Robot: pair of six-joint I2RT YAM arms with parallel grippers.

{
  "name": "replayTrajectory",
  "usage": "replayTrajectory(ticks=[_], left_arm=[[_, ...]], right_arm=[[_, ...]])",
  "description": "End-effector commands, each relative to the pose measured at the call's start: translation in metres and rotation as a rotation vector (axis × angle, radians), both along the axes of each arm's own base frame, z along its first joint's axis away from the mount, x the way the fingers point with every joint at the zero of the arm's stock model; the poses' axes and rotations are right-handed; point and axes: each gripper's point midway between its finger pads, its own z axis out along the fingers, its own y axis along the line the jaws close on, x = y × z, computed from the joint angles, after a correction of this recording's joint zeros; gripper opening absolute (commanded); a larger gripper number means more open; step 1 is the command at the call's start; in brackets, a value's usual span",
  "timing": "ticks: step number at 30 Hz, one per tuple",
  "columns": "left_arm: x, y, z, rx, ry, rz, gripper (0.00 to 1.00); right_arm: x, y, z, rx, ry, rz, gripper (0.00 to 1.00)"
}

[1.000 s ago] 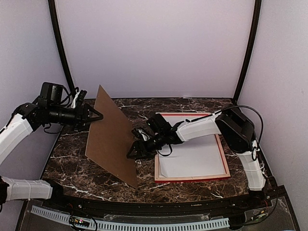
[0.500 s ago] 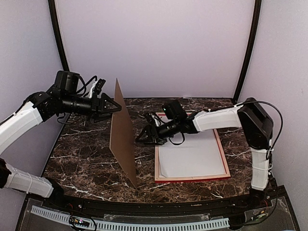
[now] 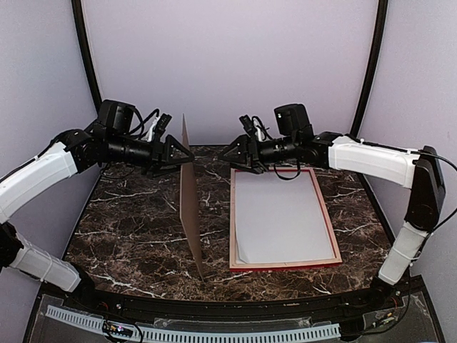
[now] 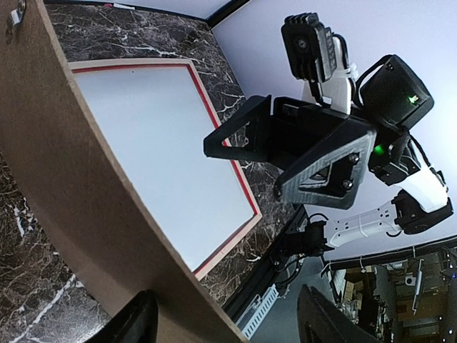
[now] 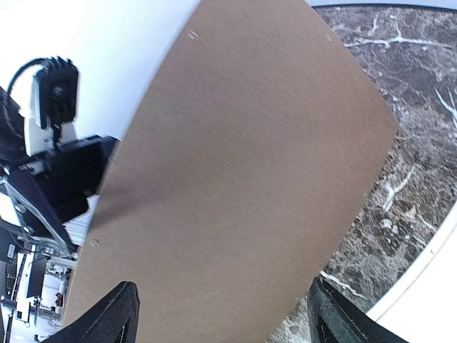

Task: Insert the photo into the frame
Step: Turn over the backboard.

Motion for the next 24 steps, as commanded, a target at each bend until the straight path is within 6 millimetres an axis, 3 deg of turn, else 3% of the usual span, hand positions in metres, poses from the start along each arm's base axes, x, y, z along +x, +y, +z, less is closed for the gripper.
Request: replayTrajectory(ticks=[1, 10, 13, 21, 24], left_arm=[[0.0, -0.013, 0.024, -0.054, -0.077, -0.041, 0.7], [-0.004, -0.026, 0.028, -0.083, -0.089, -0.087, 0.72], [-0.006, -0.029, 0.026, -0.085, -0.085, -0.1, 0.72], [-0.01, -0.03, 0.014, -0.081, -0.077, -0.097, 0.73], [-0.005, -0.015, -0.019, 0.01, -0.046, -0.01, 0.73]], right_arm=[[0.0, 0.007, 0.03, 0.048, 0.0, -0.004, 0.82], [-0.002, 0.034, 0.063, 0.149, 0.018, 0.061, 0.83], [-0.006, 0.044, 0.065, 0.143, 0.023, 0.083, 0.83], [-0.002, 0.044, 0.043, 0.039, 0.029, 0.049, 0.8], [0.003, 0.035, 0.025, -0.032, 0.039, 0.014, 0.77]])
